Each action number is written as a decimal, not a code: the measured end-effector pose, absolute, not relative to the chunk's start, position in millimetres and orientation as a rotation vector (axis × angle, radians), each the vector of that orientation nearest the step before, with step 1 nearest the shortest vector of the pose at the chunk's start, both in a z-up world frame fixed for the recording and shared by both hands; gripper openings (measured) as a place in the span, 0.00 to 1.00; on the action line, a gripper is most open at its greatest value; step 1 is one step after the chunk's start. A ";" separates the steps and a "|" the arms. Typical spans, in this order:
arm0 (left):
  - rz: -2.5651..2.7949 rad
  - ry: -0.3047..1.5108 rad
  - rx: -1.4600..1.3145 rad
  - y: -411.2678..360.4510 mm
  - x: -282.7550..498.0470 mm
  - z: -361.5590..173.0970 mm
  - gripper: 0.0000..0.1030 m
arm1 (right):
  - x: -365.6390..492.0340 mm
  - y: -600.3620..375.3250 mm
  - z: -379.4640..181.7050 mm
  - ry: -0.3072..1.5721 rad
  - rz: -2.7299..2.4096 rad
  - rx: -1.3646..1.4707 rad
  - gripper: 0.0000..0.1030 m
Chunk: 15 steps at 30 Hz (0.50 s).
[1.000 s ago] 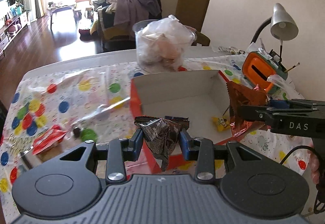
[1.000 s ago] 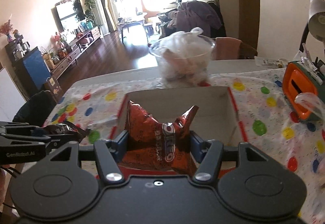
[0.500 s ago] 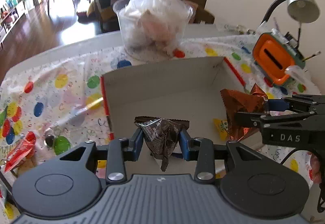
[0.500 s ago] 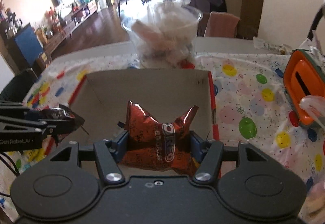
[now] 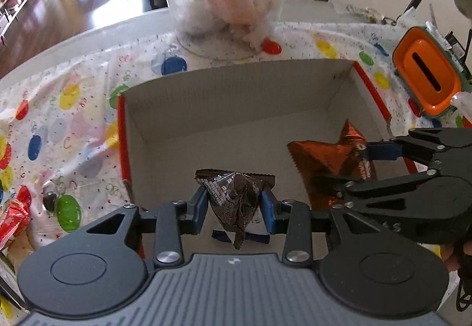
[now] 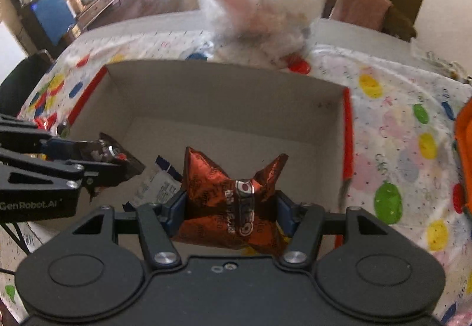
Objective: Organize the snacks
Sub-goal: 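Lower both snacks into the box and open both grippers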
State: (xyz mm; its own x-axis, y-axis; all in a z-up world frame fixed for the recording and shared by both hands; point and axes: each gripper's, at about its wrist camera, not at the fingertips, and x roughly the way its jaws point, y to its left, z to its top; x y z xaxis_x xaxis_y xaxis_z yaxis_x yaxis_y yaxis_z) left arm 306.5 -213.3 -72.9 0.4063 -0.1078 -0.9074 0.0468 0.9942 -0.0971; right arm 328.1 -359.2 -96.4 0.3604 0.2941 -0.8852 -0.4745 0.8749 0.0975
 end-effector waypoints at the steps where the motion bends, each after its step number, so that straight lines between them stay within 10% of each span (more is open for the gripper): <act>1: -0.096 1.161 -0.055 -214.4 309.1 -75.3 0.36 | 329.0 -357.4 -98.4 1.101 0.504 -0.198 0.59; 15: -0.057 1.249 -0.035 -221.5 327.7 -94.8 0.36 | 333.3 -349.2 -109.7 1.128 0.511 -0.261 0.60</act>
State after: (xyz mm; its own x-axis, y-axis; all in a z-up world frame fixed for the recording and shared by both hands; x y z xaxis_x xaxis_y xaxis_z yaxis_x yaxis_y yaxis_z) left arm 327.7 -221.5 -94.8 0.3154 -0.0622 -0.9469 0.0239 0.9981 -0.0577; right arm 333.3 -349.2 -109.7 0.3305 0.2561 -0.9084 -0.5135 0.8564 0.0546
